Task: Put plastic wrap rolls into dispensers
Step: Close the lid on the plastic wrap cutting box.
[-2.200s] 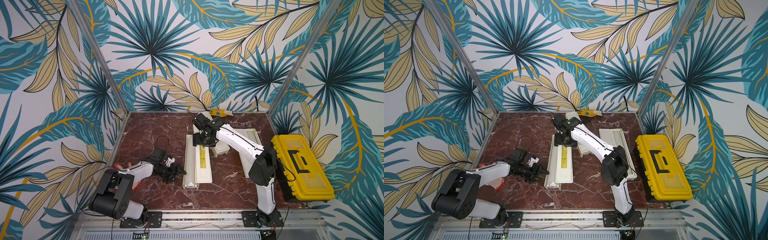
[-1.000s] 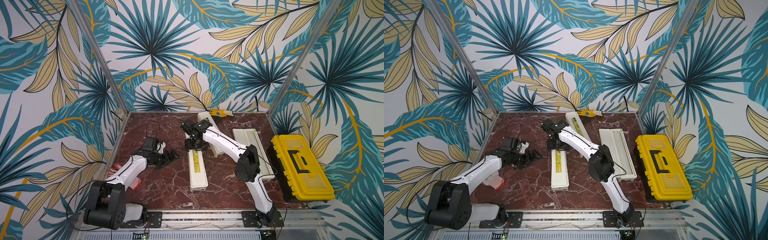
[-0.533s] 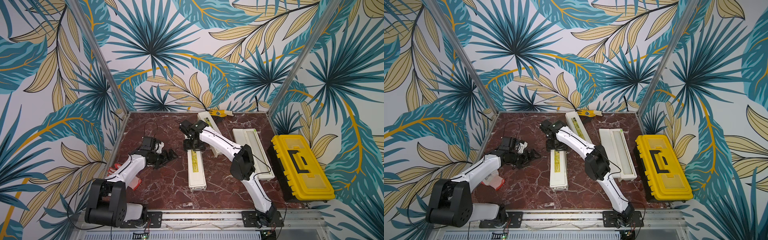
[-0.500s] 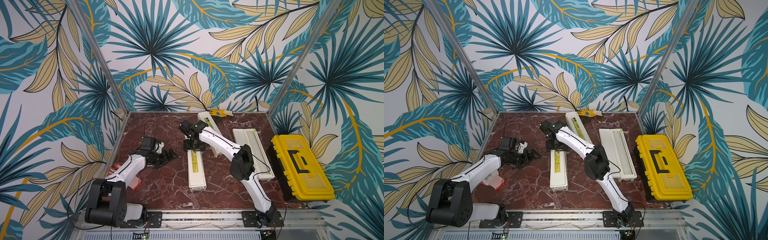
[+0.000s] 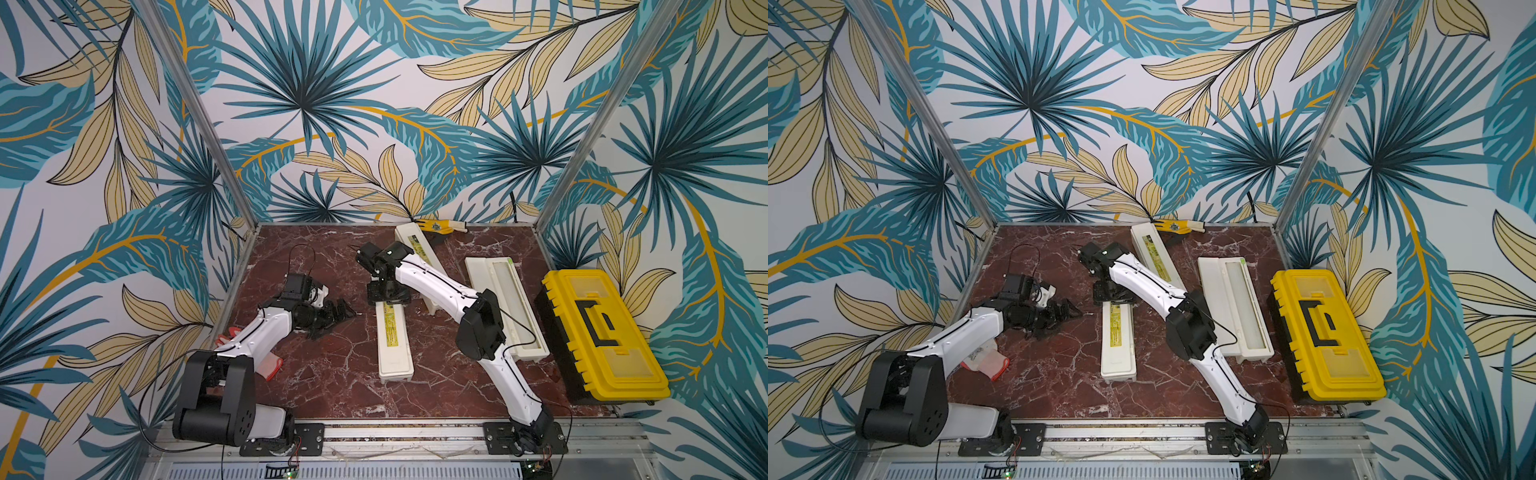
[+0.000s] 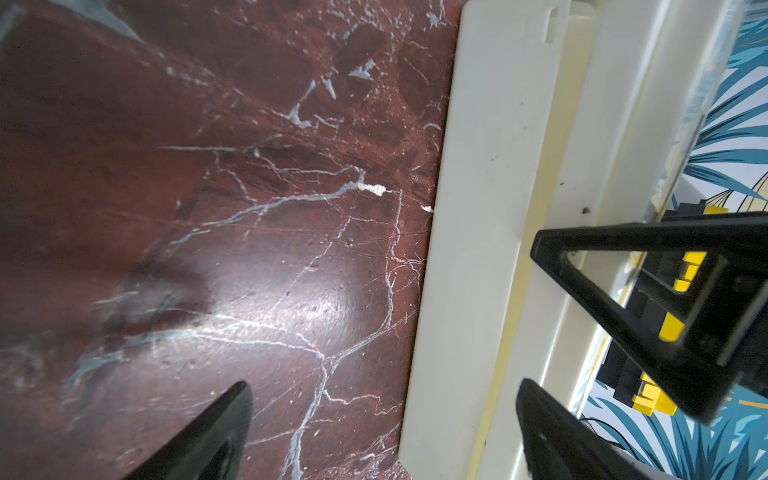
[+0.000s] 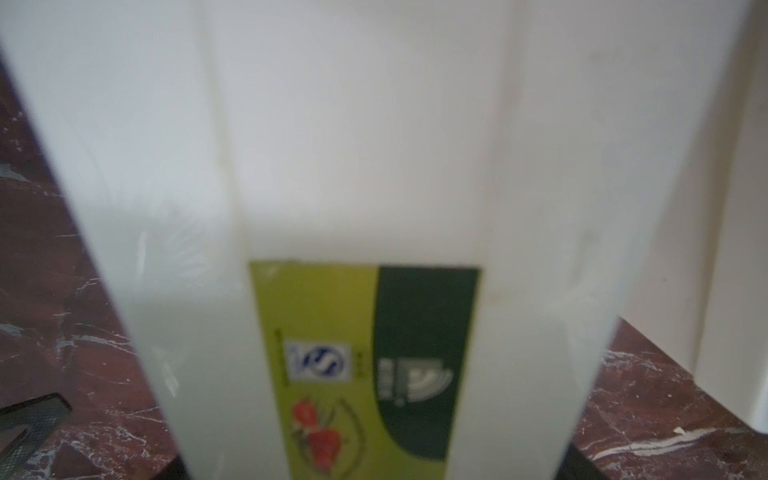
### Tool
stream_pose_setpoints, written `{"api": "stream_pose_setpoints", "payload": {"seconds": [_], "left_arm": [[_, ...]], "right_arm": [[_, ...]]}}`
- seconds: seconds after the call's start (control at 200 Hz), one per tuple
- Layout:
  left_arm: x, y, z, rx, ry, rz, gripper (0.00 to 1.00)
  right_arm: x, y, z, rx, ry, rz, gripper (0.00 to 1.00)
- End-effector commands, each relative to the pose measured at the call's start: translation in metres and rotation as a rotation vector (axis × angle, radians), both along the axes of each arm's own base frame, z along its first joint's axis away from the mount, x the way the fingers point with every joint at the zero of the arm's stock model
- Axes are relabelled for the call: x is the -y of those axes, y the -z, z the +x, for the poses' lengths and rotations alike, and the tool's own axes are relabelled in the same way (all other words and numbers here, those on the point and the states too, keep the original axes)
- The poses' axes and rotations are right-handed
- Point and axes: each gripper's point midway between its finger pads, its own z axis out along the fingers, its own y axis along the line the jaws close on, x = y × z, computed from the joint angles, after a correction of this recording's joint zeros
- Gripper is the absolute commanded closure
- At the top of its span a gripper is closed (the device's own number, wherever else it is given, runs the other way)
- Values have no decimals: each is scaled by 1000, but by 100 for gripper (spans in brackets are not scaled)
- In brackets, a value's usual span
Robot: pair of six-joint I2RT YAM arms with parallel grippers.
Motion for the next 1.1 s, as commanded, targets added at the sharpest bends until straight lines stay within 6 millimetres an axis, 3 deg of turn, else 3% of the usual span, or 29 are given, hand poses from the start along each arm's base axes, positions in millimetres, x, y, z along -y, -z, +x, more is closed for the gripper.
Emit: {"api": "stream_pose_setpoints", "payload": {"seconds": [0.0, 0.531, 0.676, 0.941, 1.096], "left_arm": [[-1, -9, 10, 37, 7, -5, 0], [0, -3, 9, 6, 5, -17, 0], [3, -3, 9, 0, 10, -35, 0], [10, -10, 12, 11, 23, -77, 0], [26, -12, 14, 14, 69, -123, 0]], "right_arm": [[7, 10, -7, -33, -14, -59, 29], [9, 28, -12, -80, -26, -87, 7], [11, 20, -10, -59, -25, -88, 1], [6, 7, -10, -48, -25, -42, 1], [11, -1, -10, -39, -25, -42, 1]]}}
